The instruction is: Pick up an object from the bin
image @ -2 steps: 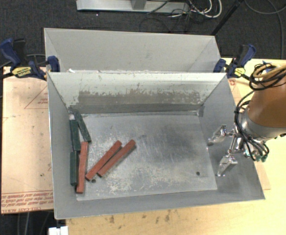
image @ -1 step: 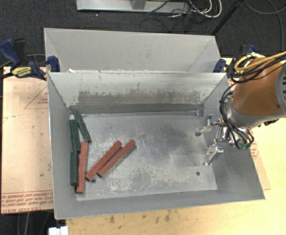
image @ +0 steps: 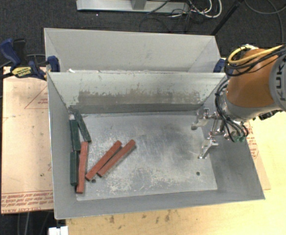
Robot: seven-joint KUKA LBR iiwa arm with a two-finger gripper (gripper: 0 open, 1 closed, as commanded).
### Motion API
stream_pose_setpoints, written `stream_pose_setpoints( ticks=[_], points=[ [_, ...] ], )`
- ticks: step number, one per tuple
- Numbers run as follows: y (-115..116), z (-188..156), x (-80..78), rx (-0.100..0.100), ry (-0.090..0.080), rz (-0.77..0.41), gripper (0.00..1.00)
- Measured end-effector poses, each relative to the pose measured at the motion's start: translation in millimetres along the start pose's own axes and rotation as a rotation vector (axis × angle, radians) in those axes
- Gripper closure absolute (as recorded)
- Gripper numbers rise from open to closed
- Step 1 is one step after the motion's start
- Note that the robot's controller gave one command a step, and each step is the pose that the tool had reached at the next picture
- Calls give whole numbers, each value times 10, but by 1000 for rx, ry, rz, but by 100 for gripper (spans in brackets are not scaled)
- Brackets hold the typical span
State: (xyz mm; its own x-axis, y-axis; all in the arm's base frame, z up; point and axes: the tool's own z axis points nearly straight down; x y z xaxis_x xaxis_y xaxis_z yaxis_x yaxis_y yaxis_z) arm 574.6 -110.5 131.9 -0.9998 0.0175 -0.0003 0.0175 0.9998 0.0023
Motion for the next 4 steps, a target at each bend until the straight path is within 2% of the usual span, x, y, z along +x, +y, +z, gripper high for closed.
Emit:
stream_pose_setpoints(
  ticks=[1, 2, 3, 4],
  points=[
    [337, -341, -204, 2, -1, -19, 0],
    [788, -468, 44, 1, -3, 41, 0],
    [1010, -318, -64, 0, -3, -19, 0],
    [1225, -105, -100, 2, -2, -263, 0]
  ],
)
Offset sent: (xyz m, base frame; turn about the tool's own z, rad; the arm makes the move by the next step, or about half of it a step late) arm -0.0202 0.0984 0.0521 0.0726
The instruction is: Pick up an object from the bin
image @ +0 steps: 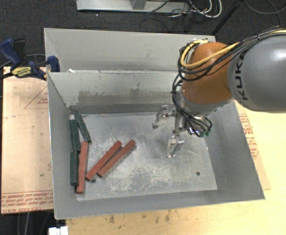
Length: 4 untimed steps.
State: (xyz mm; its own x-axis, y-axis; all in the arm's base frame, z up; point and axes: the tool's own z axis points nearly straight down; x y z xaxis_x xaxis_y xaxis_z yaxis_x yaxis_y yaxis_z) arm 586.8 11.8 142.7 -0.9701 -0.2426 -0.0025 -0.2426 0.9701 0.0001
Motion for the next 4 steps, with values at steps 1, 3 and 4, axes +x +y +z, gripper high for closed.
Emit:
stream_pose_setpoints(
  ticks=[1, 3, 4],
  points=[
    [503, 77, -216, 0, 0, 24, 0],
    [661, 219, -252, -5, 16, 3, 0],
    [996, 655, -627, 2, 1, -325, 100]
  ],
)
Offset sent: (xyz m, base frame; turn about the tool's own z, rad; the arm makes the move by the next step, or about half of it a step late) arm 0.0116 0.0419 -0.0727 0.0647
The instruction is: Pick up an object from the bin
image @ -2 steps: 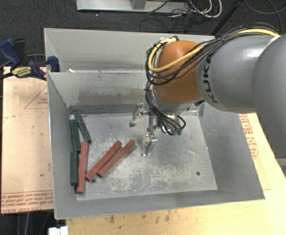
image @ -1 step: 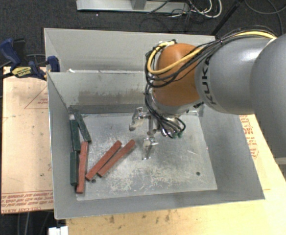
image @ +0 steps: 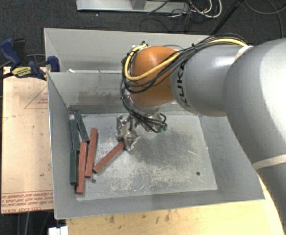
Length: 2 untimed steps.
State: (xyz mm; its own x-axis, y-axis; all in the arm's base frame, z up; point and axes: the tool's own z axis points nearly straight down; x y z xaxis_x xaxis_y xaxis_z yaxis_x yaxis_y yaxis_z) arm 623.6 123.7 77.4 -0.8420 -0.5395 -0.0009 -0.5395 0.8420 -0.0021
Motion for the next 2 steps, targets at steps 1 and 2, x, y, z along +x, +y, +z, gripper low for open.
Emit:
stream_pose_setpoints(
  ticks=[1, 2],
  points=[
    [0, 0, 0, 0, 0, 0, 100],
    [-57, -1712, 19, 1, -11, 38, 100]
  ],
)
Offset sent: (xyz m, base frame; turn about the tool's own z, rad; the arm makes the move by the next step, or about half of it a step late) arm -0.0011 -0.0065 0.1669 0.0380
